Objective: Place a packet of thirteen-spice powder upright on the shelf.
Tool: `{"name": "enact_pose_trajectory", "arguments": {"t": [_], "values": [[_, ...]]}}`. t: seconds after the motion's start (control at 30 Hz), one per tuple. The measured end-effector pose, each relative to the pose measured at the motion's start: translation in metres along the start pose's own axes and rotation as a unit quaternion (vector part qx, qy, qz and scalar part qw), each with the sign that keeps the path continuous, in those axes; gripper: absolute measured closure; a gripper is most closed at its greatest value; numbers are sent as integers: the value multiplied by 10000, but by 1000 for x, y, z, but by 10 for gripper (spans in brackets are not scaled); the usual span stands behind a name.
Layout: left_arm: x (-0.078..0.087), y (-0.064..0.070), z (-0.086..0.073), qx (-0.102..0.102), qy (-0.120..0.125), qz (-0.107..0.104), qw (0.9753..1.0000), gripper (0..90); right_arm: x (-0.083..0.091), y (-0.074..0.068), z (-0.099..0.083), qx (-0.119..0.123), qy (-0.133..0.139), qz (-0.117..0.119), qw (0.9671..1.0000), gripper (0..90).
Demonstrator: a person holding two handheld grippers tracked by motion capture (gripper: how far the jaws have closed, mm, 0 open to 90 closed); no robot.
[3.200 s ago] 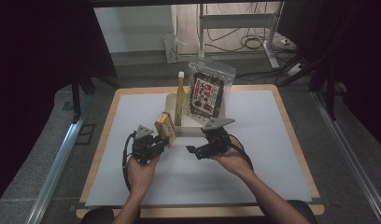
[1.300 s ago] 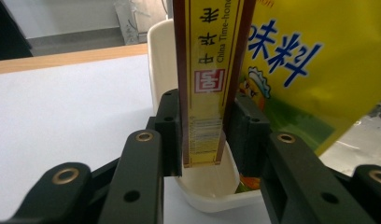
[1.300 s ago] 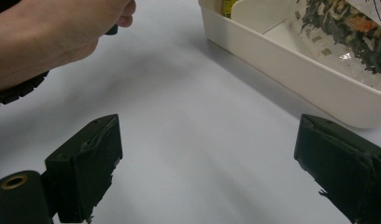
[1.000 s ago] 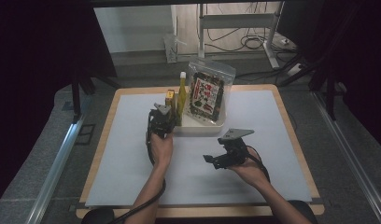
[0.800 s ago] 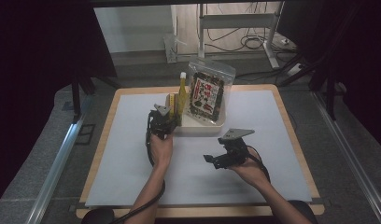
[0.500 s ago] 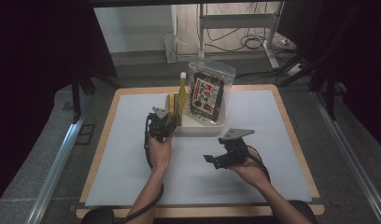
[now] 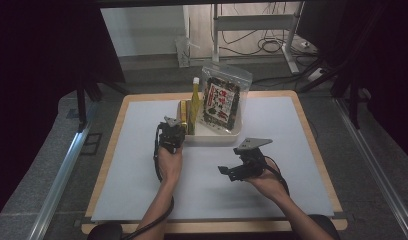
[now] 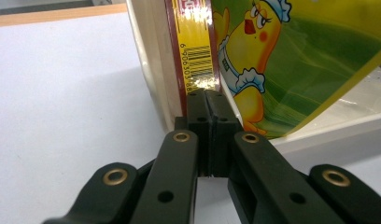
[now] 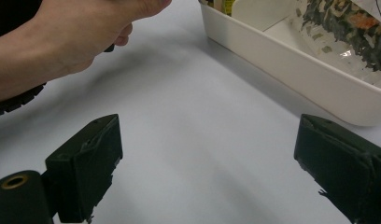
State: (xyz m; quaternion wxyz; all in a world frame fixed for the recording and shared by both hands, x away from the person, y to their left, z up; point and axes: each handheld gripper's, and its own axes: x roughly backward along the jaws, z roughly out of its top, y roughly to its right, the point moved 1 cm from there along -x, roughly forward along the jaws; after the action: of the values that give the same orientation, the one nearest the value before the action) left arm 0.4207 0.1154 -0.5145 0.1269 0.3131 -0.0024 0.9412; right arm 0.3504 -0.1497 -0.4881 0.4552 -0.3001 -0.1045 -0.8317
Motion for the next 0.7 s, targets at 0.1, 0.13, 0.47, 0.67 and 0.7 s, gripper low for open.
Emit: {"name": "enact_pose_trajectory", "arguments": {"t": [0.1,0.13,0.47,0.67,0.7], "values": [[-5,0,4,-71,-188,13,9998,898,-1,-1,0,18,-19,9,10000,79],[-8,0,4,-76,-280,17,9996,898,-1,-1,0,34,-37,6,10000,79],[-16,1,6,-191,-396,125,9990,872,1,2,-3,-12,-32,-35,10000,79],[10,0,2,-340,-71,-2,9994,737,5,3,-7,112,-79,-112,9998,82],[14,0,1,-381,-4,-10,9993,682,5,4,-7,124,-90,-124,9998,82]]}}
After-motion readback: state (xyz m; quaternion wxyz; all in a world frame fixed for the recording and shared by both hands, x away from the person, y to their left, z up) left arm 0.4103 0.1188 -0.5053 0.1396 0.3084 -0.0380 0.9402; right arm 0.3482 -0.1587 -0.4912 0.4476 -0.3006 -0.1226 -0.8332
